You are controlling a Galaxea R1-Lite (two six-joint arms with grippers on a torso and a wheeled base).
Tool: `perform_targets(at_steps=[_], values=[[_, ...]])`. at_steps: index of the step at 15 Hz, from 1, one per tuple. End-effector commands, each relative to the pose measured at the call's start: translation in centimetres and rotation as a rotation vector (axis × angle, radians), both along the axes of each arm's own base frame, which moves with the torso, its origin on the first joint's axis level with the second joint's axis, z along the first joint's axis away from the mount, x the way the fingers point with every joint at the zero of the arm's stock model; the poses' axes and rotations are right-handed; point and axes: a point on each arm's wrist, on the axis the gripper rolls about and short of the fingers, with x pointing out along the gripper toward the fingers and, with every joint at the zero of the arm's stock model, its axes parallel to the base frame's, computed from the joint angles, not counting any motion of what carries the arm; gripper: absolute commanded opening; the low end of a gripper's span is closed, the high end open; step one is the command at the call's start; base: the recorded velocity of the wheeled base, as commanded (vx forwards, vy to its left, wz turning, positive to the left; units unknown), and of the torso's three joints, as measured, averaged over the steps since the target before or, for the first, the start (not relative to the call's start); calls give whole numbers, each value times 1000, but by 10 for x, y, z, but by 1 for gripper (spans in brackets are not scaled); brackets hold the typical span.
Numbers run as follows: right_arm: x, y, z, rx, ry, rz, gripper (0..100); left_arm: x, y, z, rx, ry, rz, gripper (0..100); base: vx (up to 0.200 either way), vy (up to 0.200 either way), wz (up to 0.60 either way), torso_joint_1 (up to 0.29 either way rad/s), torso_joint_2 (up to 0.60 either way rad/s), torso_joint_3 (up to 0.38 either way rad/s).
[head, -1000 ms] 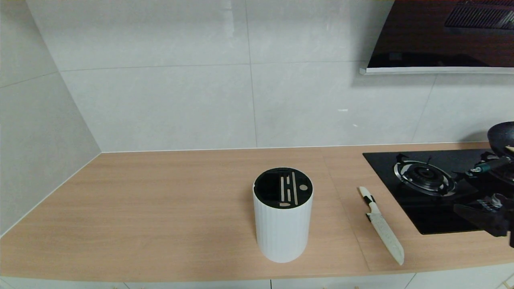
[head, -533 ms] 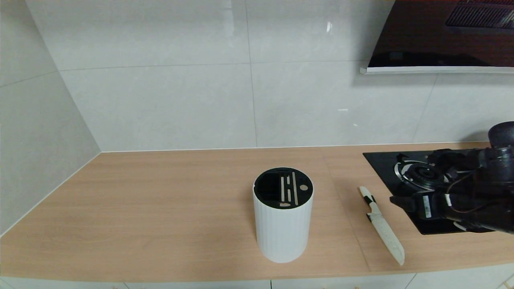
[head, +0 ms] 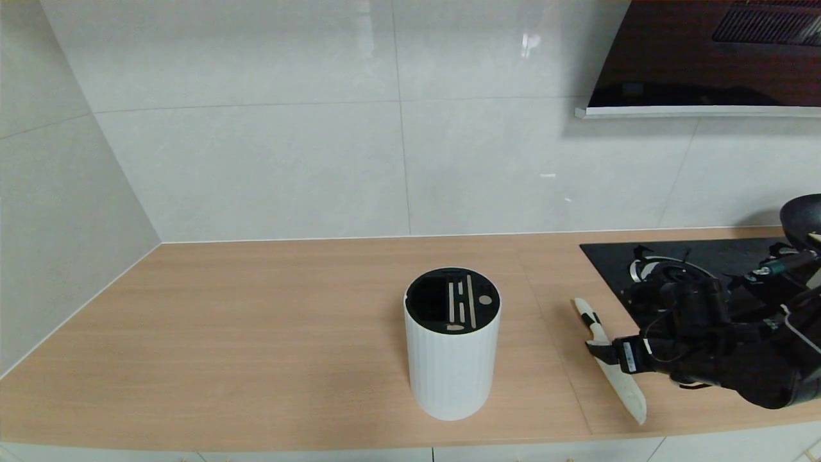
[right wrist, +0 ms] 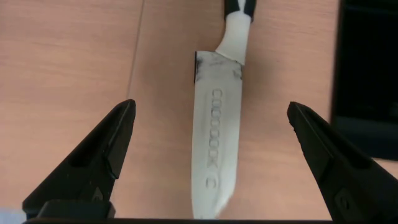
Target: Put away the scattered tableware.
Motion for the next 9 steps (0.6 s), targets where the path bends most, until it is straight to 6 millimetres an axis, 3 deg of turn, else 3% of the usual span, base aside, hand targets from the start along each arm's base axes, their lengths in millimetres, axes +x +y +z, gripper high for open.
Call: perform_targets(at_steps=[1, 9], values=[[4, -1, -21, -5, 44, -5, 100, 0, 0, 0, 0, 0, 0, 100, 0, 0, 0, 0, 0, 0], [21, 1, -51, -23, 26, -39, 100, 0, 0, 0, 0, 0, 0, 100, 0, 0, 0, 0, 0, 0]])
